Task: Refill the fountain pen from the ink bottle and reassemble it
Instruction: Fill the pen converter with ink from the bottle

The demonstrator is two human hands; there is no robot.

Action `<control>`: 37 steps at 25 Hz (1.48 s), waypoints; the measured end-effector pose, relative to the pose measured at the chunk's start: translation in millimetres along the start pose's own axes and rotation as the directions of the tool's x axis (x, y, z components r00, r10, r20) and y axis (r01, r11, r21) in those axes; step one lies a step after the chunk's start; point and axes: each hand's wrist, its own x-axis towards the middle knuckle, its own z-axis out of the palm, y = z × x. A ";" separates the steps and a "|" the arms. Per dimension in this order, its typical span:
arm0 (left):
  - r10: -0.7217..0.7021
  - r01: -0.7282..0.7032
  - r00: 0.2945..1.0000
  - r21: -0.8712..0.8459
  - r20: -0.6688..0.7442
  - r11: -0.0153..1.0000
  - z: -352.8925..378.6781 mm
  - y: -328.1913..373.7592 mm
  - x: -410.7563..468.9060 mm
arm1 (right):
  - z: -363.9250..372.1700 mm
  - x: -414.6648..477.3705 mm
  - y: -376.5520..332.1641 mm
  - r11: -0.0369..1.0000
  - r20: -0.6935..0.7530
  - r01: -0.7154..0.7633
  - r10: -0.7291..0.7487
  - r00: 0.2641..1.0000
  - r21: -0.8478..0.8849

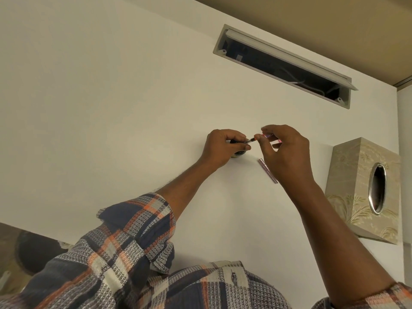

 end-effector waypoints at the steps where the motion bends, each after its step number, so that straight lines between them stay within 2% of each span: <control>1: -0.001 0.001 1.000 0.003 0.002 1.000 -0.2 -0.2 0.2 | -0.4 -0.1 0.4 1.000 0.003 0.012 -0.012 1.000 0.000; 8: -0.001 0.001 1.000 0.001 0.000 1.000 -0.1 -1.2 -0.1 | 1.7 -1.1 5.2 0.991 -0.029 0.112 -0.114 0.993 -0.073; 13: -0.002 0.002 1.000 -0.003 -0.004 1.000 0.5 -1.4 -0.4 | 4.2 -0.7 5.7 0.988 -0.037 0.089 -0.094 0.995 -0.127; 20: -0.007 0.007 1.000 -0.014 -0.009 1.000 0.8 -1.7 0.0 | 1.5 -4.2 4.7 0.992 -0.088 0.119 -0.121 0.989 -0.031; 24: 0.005 -0.005 1.000 -0.012 -0.004 1.000 0.6 -2.3 0.7 | 2.7 -4.2 7.4 0.985 -0.082 0.165 -0.169 0.982 -0.053; 28: 0.004 -0.004 1.000 -0.015 -0.002 1.000 0.6 -1.9 -0.1 | 4.7 -3.3 6.6 0.985 -0.065 0.134 -0.141 0.988 -0.109; 33: -0.016 0.016 1.000 -0.024 -0.008 1.000 1.0 -1.5 -0.1 | 0.6 -5.0 5.8 0.991 -0.095 0.132 -0.134 0.986 -0.027; 37: -0.007 0.007 1.000 -0.017 -0.012 1.000 1.2 -2.5 0.6 | 1.8 -5.1 9.9 0.987 -0.088 0.160 -0.163 0.983 -0.034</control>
